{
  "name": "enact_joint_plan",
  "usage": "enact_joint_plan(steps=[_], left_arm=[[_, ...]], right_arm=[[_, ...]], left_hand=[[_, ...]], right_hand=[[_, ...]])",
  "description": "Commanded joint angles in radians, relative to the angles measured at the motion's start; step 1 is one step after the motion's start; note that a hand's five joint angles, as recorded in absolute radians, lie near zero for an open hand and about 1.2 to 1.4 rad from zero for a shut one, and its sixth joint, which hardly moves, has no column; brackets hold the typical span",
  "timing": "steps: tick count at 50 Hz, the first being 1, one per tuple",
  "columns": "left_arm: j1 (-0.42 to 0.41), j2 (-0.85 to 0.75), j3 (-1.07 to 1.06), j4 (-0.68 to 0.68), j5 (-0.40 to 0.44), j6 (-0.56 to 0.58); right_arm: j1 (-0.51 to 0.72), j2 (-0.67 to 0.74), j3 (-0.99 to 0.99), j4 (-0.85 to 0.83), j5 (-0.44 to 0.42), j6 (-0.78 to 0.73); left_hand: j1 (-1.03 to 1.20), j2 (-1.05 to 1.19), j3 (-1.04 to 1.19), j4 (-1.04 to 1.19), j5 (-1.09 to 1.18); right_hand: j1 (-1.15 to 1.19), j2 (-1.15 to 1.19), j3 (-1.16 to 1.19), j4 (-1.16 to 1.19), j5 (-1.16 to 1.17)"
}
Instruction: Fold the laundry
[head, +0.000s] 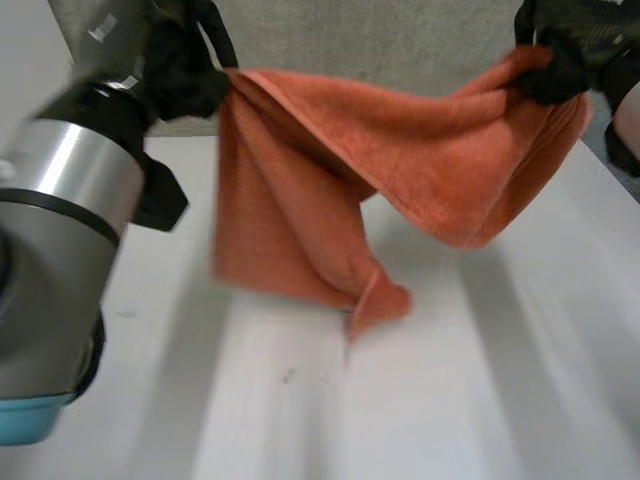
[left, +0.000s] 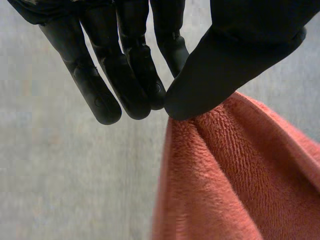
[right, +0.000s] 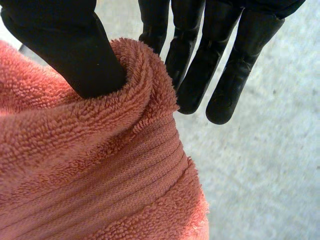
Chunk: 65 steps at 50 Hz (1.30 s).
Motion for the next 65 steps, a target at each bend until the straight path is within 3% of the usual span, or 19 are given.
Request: enact_joint_plan(steps=[1, 4, 9, 16, 19, 20, 21, 22, 23, 24, 25, 30, 35, 44, 48, 57, 65], left_arm=[[0.072, -0.060, -0.035, 0.001, 0.072, 0.007], [0.074, -0.138, -0.032, 0.001, 0.077, 0.007], [0.075, -0.402, 0.014, 0.013, 0.082, 0.009], [0.063, -0.564, 0.052, 0.069, 0.085, 0.067], [0.049, -0.573, 0.052, 0.096, 0.103, 0.081], [0.049, -0.573, 0.052, 0.096, 0.103, 0.081], [0.034, -0.572, 0.052, 0.104, 0.124, 0.084], [0.023, -0.567, 0.051, 0.108, 0.144, 0.088], [0.023, -0.567, 0.051, 0.109, 0.144, 0.089], [0.020, -0.557, 0.049, 0.109, 0.158, 0.090], [0.020, -0.541, 0.051, 0.104, 0.164, 0.095], [0.034, -0.477, 0.038, 0.109, 0.164, 0.124], [0.093, -0.434, 0.025, 0.105, 0.164, 0.147], [0.175, -0.432, 0.020, 0.109, 0.175, 0.210], [0.231, -0.492, 0.037, 0.109, 0.180, 0.260], [0.291, -0.621, 0.115, 0.057, 0.287, 0.308], [0.319, -0.705, 0.201, -0.098, 0.295, 0.312]], right_arm=[[-0.031, 0.028, -0.017, -0.002, -0.011, 0.005], [-0.031, 0.152, -0.030, -0.002, 0.000, 0.002], [-0.017, 0.336, -0.103, -0.001, 0.049, 0.002], [-0.011, 0.652, -0.328, 0.002, 0.187, -0.047], [-0.010, 0.686, -0.361, 0.002, 0.203, -0.081], [-0.006, 0.706, -0.378, 0.004, 0.215, -0.118], [-0.003, 0.712, -0.381, 0.002, 0.216, -0.138], [-0.003, 0.712, -0.381, 0.002, 0.216, -0.138], [0.001, 0.712, -0.381, 0.002, 0.219, -0.145], [0.006, 0.706, -0.379, 0.002, 0.224, -0.141], [0.006, 0.706, -0.379, 0.002, 0.224, -0.141], [0.024, 0.616, -0.323, 0.004, 0.232, -0.103], [0.024, 0.418, -0.125, -0.019, 0.215, -0.086], [0.032, 0.323, 0.104, -0.024, 0.189, -0.086], [0.038, 0.277, 0.220, -0.025, 0.119, -0.087], [0.118, 0.303, 0.296, -0.119, 0.066, -0.092], [0.162, 0.416, 0.237, -0.127, 0.083, -0.087]], left_hand=[[0.220, 0.179, 0.181, 0.179, 0.199], [0.220, 0.179, 0.181, 0.179, 0.199], [0.220, 0.179, 0.181, 0.179, 0.199], [0.220, 0.179, 0.181, 0.179, 0.199], [0.122, 0.081, 0.083, 0.081, 0.101], [0.121, 0.080, 0.082, 0.080, 0.100], [-0.161, -0.202, -0.200, -0.202, -0.182], [-0.510, -0.551, -0.549, -0.551, -0.531], [-0.513, -0.554, -0.552, -0.554, -0.535], [-0.792, -0.833, -0.831, -0.833, -0.814], [-0.929, -0.970, -0.968, -0.970, -0.950], [-0.942, -0.983, -0.981, -0.983, -0.963], [-0.945, -0.986, -0.984, -0.986, -0.966], [-0.921, -0.963, -0.960, -0.962, -0.943], [-0.848, -0.890, -0.887, -0.889, -0.870], [-0.771, -0.813, -0.811, -0.813, -0.793], [-0.766, -0.807, -0.805, -0.807, -0.787]], right_hand=[[0.421, 0.211, 0.208, 0.202, 0.261], [0.421, 0.211, 0.208, 0.202, 0.261], [0.421, 0.211, 0.208, 0.202, 0.261], [0.421, 0.211, 0.208, 0.202, 0.261], [0.421, 0.211, 0.208, 0.202, 0.261], [0.318, 0.107, 0.105, 0.098, 0.157], [-0.154, -0.365, -0.367, -0.374, -0.315], [-0.159, -0.370, -0.372, -0.378, -0.319], [-0.665, -0.875, -0.878, -0.884, -0.825], [-0.800, -1.011, -1.013, -1.020, -0.961], [-0.800, -1.011, -1.013, -1.020, -0.961], [-0.800, -1.011, -1.013, -1.020, -0.961], [-0.800, -1.011, -1.013, -1.020, -0.961], [-0.800, -1.011, -1.013, -1.020, -0.961], [-0.779, -0.989, -0.992, -0.998, -0.939], [-0.737, -0.948, -0.950, -0.957, -0.898], [-0.737, -0.948, -0.950, -0.957, -0.898]])
